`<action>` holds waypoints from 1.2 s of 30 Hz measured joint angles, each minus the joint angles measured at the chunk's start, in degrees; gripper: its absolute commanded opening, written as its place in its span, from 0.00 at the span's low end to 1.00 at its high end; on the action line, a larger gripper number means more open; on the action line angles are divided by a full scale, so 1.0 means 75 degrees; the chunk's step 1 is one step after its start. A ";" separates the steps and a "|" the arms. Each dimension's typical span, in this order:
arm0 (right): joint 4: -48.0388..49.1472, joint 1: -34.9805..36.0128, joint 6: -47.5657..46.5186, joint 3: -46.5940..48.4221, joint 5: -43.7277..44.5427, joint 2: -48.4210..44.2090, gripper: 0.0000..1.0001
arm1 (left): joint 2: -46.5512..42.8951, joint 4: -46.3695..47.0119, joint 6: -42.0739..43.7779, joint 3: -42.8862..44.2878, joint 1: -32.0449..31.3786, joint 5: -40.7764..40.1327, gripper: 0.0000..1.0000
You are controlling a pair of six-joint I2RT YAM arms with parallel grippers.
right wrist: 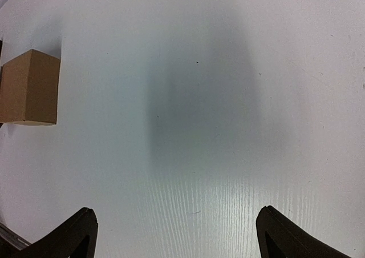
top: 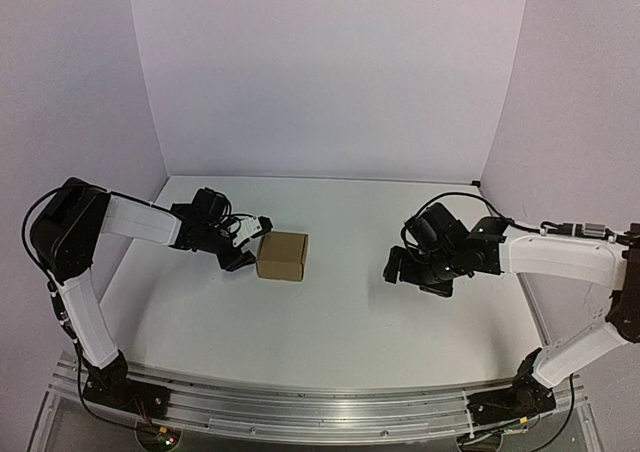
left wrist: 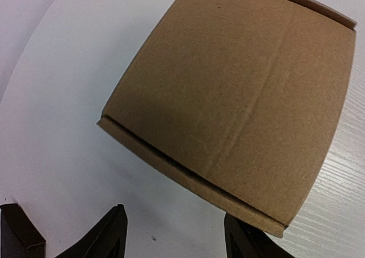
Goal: Fold the paper box
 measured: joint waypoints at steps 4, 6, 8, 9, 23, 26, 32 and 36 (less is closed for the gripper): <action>0.0000 0.0000 0.0009 -0.0015 0.0021 -0.0036 0.98 | 0.0000 -0.0073 -0.0009 0.0003 -0.0142 0.0128 0.61; 0.0003 0.0000 0.0009 -0.0015 0.0027 -0.0047 0.98 | 0.0000 -0.0070 -0.0034 0.0003 -0.0189 0.0137 0.61; 0.0003 0.0000 0.0007 -0.0015 0.0030 -0.0053 0.98 | 0.0000 -0.0067 -0.0037 0.0003 -0.0209 0.0133 0.61; 0.0003 0.0000 0.0006 -0.0015 0.0030 -0.0053 0.98 | 0.0000 -0.0068 -0.0037 0.0003 -0.0211 0.0122 0.61; 0.0003 0.0000 -0.0023 -0.0015 0.0027 -0.0053 0.98 | 0.0796 0.0508 0.0409 0.0495 -0.0045 -0.0219 0.60; 0.0003 0.0000 -0.0020 -0.0015 0.0028 -0.0056 0.98 | 0.0970 0.0551 0.0476 0.0760 -0.0047 -0.0235 0.60; 0.0003 0.0000 -0.0019 -0.0015 0.0032 -0.0083 0.98 | 0.0982 0.0552 0.0517 0.0924 -0.0047 -0.0219 0.59; 0.0003 0.0000 -0.0020 -0.0015 0.0037 -0.0092 0.98 | 0.0982 0.0487 0.0507 0.0924 -0.0047 -0.0210 0.58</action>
